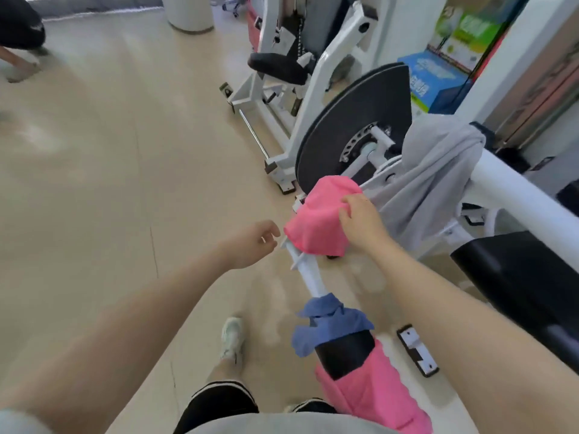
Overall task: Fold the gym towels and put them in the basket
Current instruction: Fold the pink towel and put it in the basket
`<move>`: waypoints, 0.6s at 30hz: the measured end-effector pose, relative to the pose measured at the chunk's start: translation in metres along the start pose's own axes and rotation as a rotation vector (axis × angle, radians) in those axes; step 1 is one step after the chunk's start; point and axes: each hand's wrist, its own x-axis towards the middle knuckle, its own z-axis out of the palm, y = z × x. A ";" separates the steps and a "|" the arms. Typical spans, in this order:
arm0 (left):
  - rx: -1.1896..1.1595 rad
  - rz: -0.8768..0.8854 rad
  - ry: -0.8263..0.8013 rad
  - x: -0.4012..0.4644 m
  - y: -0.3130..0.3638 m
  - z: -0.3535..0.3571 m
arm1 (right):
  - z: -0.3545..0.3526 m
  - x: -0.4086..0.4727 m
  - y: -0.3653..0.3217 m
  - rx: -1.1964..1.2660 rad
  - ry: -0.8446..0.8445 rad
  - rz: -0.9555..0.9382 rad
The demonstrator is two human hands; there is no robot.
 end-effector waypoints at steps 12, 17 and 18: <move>0.184 0.174 -0.287 0.173 -0.063 -0.103 | 0.040 0.127 -0.006 0.090 0.019 0.533; 0.165 0.236 -0.382 0.204 -0.071 -0.102 | 0.045 0.139 -0.012 -0.028 -0.025 0.668; 0.169 0.262 -0.397 0.208 -0.070 -0.102 | 0.044 0.140 -0.015 -0.026 -0.029 0.663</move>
